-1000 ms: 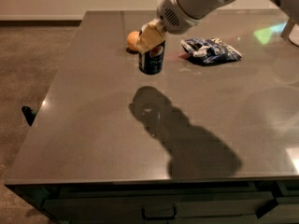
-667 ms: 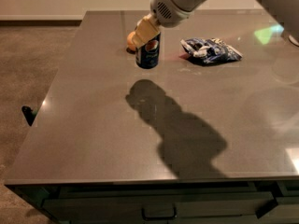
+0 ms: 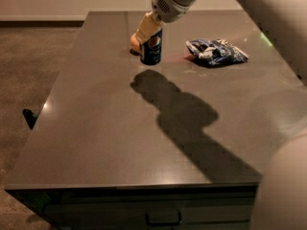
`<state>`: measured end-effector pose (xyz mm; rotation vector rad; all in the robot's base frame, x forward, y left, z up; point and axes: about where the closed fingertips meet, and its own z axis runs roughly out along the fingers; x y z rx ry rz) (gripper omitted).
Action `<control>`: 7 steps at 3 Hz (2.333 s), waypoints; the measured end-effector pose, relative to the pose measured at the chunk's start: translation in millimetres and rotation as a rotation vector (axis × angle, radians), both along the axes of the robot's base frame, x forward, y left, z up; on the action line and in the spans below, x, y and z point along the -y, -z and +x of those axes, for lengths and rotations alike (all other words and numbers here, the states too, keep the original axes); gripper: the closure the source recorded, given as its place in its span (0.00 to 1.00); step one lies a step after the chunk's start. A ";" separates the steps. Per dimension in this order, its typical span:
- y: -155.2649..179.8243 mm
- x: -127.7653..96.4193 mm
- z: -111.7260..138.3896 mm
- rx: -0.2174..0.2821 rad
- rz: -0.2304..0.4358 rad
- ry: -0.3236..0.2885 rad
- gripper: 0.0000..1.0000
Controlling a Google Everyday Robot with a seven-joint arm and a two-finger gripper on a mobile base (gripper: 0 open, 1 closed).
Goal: Move pepsi can near orange
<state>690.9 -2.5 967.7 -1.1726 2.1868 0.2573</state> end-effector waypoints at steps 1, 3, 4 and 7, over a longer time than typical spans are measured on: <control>13.2 -6.6 18.3 -0.025 0.008 -0.005 1.00; 31.4 -21.6 40.5 -0.044 0.027 0.002 0.83; 36.7 -24.3 49.6 -0.047 0.019 0.019 0.59; 48.8 -23.9 64.9 -0.059 -0.020 0.044 0.00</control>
Offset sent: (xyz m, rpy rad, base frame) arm 0.0464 0.0224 -0.0335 0.0366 0.0558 0.0151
